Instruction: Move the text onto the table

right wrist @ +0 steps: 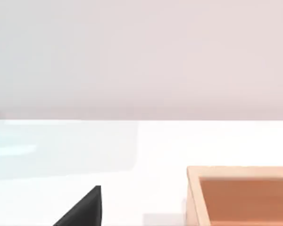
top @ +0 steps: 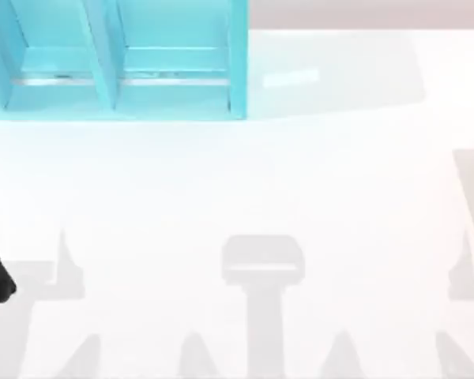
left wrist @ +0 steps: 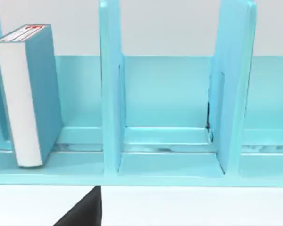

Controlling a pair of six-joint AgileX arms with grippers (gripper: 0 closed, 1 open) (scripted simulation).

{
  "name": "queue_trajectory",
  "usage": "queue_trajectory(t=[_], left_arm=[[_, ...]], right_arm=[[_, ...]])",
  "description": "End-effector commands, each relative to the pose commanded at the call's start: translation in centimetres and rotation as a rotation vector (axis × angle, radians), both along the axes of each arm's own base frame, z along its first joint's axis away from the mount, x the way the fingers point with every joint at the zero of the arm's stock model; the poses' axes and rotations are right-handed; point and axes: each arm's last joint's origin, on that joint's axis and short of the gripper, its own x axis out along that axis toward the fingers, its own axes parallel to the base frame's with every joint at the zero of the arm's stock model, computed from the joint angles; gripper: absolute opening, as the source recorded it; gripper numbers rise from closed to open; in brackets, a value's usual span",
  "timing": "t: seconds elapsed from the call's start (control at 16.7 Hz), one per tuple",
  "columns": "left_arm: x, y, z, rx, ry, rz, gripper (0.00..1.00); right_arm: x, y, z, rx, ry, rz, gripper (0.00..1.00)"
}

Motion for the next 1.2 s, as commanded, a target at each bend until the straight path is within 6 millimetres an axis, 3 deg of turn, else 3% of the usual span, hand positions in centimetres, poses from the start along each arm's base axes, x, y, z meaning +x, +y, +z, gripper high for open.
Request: queue_trajectory(t=[0.24,0.42,0.6,0.9,1.02,1.2], left_arm=[[0.1,0.1,0.7,0.001,-0.013,0.002,1.0],[0.6,0.4,2.9,0.006,-0.043,0.002,1.0],[2.5,1.1,5.7,0.012,-0.053,-0.004,1.0],[9.3,3.9,8.4,0.016,-0.009,-0.023,1.0],[12.8,5.8,8.0,0.013,0.021,-0.03,1.0],[18.0,9.5,5.4,0.004,0.066,-0.04,1.0]], right_arm=[[0.0,0.0,0.0,0.0,0.0,0.0,1.0],[0.0,0.0,0.0,0.0,0.0,0.0,1.0],[0.0,0.0,0.0,0.0,0.0,0.0,1.0],[0.0,0.0,0.0,0.0,0.0,0.0,1.0],[0.0,0.0,0.0,0.0,0.0,0.0,1.0],[0.0,0.0,0.0,0.0,0.0,0.0,1.0]])
